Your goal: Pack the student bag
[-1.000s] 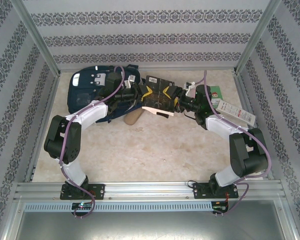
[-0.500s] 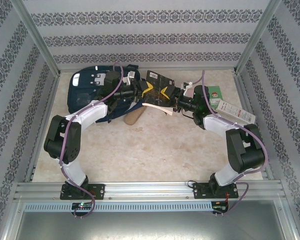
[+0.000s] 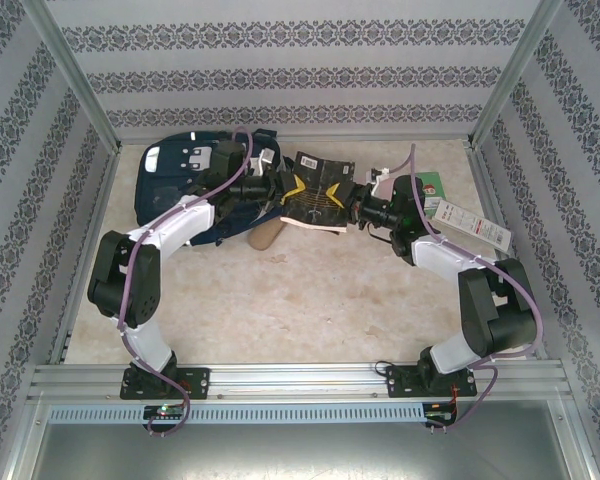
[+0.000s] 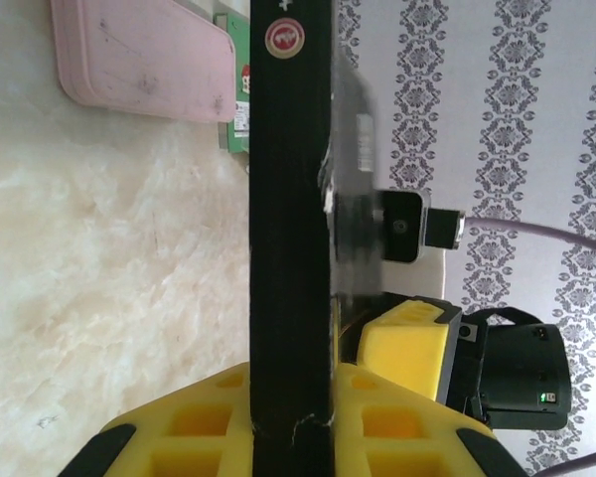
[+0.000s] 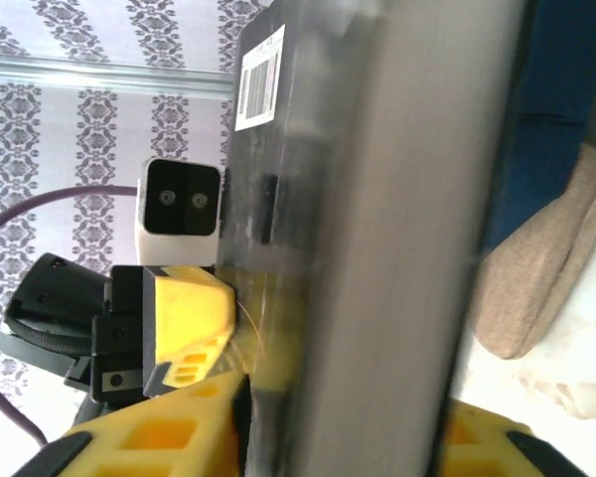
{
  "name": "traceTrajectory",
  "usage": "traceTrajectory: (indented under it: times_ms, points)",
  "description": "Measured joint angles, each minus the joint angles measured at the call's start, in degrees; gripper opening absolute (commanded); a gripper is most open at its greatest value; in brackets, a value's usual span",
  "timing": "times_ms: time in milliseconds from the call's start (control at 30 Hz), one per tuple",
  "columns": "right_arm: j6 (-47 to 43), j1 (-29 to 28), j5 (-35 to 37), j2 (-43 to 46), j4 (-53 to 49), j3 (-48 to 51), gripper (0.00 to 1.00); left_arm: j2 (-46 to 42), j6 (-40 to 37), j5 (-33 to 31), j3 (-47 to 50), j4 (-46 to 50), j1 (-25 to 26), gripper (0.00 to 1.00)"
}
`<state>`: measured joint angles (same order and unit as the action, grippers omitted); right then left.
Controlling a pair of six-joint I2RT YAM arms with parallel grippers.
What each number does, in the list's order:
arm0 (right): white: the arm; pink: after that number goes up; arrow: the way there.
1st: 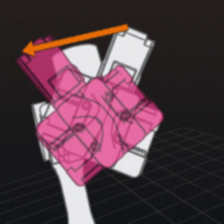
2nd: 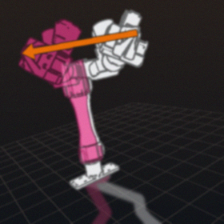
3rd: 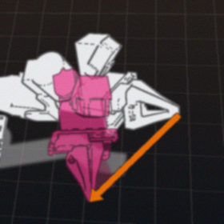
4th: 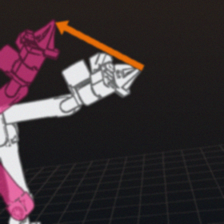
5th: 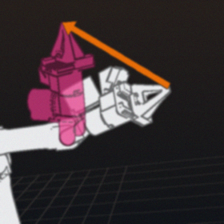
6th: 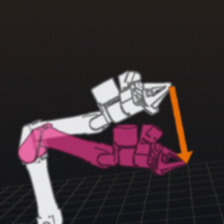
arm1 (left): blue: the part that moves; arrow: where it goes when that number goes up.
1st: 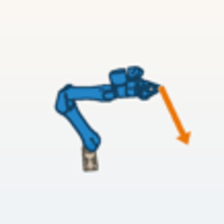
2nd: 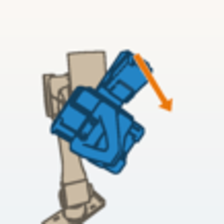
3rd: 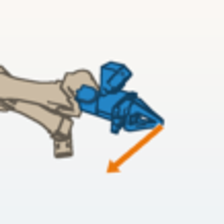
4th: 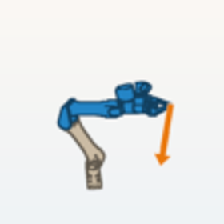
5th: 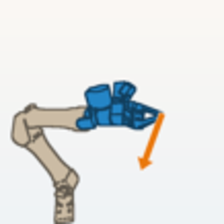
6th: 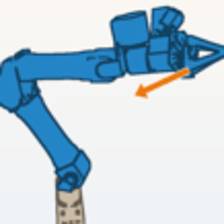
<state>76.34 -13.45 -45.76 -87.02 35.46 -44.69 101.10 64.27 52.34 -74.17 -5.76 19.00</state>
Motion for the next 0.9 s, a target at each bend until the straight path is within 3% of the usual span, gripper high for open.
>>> traceTrajectory:
  times_ms: [100, 200, 500, 733, 767, 833, 900]
  points:
    - [-0.09, 0.57, -0.20, 0.00, -0.48, 0.24, 0.57, 0.00, 1.75, -0.02, 0.02, -1.22, -1.46, 0.00]
    - [0.07, 0.55, -0.24, -0.02, 0.11, 0.24, 0.59, 0.00, 5.11, -0.07, 0.15, -5.27, -2.16, 0.00]
    - [1.92, -0.26, -0.39, -1.64, 2.36, -0.04, 0.32, 0.00, 6.86, 0.17, 0.35, -7.80, -2.25, 0.00]
    - [2.03, -0.04, -0.72, -1.60, 3.50, -0.35, 0.31, 0.00, 4.20, -0.07, 0.50, -4.96, -2.54, 0.00]
    - [2.23, 0.22, -0.90, -1.53, 3.61, -0.35, 0.34, 0.00, 3.78, -0.04, 0.50, -4.66, -2.54, 0.00]
    - [2.64, 0.24, -1.20, -1.27, 3.58, -0.33, 0.52, 0.00, 3.10, -0.04, 0.50, -4.20, -2.54, 0.00]
    - [2.95, 0.24, -1.53, -1.09, 3.74, -0.31, 0.63, 0.00, 3.06, 0.00, 0.55, -4.11, -2.54, 0.00]
